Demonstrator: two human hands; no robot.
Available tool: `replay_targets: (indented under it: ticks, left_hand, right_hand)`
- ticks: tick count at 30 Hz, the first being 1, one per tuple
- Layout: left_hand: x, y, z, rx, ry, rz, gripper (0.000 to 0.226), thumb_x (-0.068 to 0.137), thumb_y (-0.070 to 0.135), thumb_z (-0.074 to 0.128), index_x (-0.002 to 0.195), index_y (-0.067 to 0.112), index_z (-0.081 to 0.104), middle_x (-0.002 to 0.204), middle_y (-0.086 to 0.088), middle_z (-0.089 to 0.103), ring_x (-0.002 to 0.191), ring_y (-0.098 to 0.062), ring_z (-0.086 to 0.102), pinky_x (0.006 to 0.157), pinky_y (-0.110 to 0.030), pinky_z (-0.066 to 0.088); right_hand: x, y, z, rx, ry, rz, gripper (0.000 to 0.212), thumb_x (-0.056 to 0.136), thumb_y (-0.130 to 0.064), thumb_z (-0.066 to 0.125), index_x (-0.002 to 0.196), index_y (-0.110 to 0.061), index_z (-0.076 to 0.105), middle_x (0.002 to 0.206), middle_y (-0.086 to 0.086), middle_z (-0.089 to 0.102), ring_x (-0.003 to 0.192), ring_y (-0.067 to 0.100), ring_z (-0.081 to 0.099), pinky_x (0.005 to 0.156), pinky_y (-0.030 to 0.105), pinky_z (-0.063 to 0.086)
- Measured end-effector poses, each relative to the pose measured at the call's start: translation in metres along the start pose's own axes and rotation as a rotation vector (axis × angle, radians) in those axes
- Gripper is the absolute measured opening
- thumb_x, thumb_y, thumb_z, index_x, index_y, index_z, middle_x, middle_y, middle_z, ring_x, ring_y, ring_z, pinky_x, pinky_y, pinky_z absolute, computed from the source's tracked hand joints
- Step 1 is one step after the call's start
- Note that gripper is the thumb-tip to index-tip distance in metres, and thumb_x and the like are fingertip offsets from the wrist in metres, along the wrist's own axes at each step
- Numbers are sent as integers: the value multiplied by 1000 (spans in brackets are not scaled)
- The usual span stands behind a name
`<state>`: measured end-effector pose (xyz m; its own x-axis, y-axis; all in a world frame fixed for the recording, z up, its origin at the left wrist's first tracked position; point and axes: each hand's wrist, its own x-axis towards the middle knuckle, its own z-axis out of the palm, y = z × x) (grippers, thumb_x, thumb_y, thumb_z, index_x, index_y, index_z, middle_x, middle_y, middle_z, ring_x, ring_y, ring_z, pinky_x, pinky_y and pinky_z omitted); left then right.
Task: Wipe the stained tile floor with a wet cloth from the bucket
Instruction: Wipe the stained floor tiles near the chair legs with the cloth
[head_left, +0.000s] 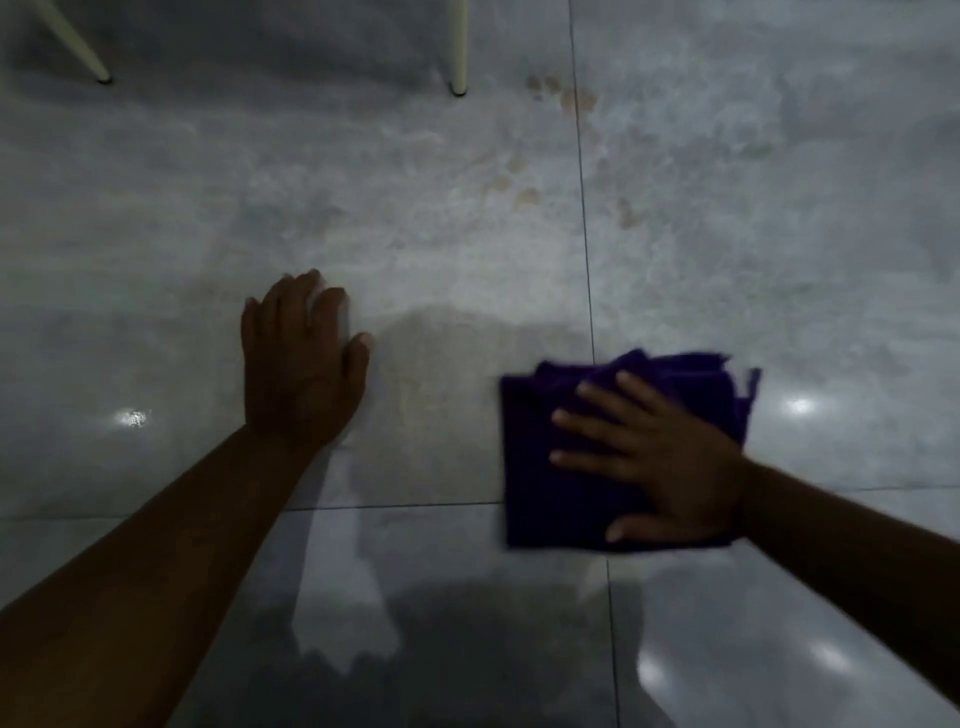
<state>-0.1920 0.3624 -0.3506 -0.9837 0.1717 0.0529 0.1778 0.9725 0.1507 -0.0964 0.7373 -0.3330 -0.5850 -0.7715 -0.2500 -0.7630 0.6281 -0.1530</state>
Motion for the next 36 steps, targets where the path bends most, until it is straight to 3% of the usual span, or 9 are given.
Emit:
replay_targets:
  ticks: [4, 8, 12, 15, 19, 21, 27, 32, 36]
  left_hand:
    - [36, -7, 3, -14, -47, -58, 62, 93, 46, 38, 141, 7, 43, 154, -22, 36, 145, -42, 30, 117, -61, 23]
    - [53, -1, 17, 20, -120, -129, 70, 97, 52, 26, 154, 10, 23, 165, -20, 15, 153, -41, 10, 119, -65, 11]
    - [49, -1, 22, 74, -90, -111, 70, 100, 54, 21, 156, 11, 18, 166, -19, 11, 154, -39, 7, 120, -65, 10]
    - [50, 0, 20, 81, -106, -110, 71, 100, 56, 20, 156, 13, 19, 166, -17, 11, 154, -37, 7, 120, -63, 10]
    - [50, -2, 18, 54, -141, -129, 72, 98, 54, 22, 156, 13, 18, 167, -16, 9, 155, -35, 4, 121, -63, 10]
    - [50, -2, 17, 60, -136, -126, 71, 98, 52, 24, 156, 12, 18, 166, -16, 9, 155, -36, 4, 120, -63, 10]
    - [54, 2, 17, 67, -169, -153, 71, 97, 52, 24, 156, 14, 16, 167, -16, 6, 155, -35, 2, 121, -62, 8]
    - [54, 3, 16, 60, -156, -156, 72, 97, 53, 24, 157, 14, 17, 167, -15, 7, 155, -35, 2, 121, -62, 8]
    - [57, 3, 15, 53, -173, -166, 73, 96, 54, 25, 157, 16, 15, 167, -13, 5, 155, -32, 0, 122, -61, 7]
  right_hand:
    - [8, 101, -12, -21, 34, 358, 84, 88, -78, 28, 157, -32, 16, 166, 9, 17, 153, 39, 12, 119, 64, 15]
    - [83, 157, -33, 16, 59, 594, 86, 85, -82, 14, 158, -38, 1, 169, 5, 1, 155, 35, 0, 121, 63, 6]
    - [180, 156, -55, 60, 98, 636, 89, 83, -84, 12, 158, -38, 0, 169, 3, -7, 155, 34, -9, 122, 60, -2]
    - [233, 120, -63, 34, 56, 530, 90, 83, -84, 10, 158, -36, -1, 169, 4, -8, 154, 36, -11, 121, 62, -4]
    - [201, 70, -45, -22, 84, 201, 78, 93, -75, 25, 158, -35, 15, 169, 3, 5, 155, 34, -3, 122, 60, 1]
    - [156, 75, -33, -38, 91, 160, 75, 93, -73, 31, 157, -36, 20, 168, 0, 10, 156, 31, 1, 123, 59, 3]
    - [100, 176, -41, 17, 81, 468, 83, 87, -81, 21, 156, -37, 15, 167, 4, 16, 154, 36, 11, 120, 62, 14]
    - [168, 246, -72, 134, 126, 798, 93, 79, -88, 10, 158, -39, 5, 169, 2, -3, 155, 32, -5, 122, 59, -1]
    - [237, 242, -86, 133, 93, 806, 89, 82, -87, 14, 157, -42, -1, 169, 1, -11, 154, 34, -12, 122, 59, -6]
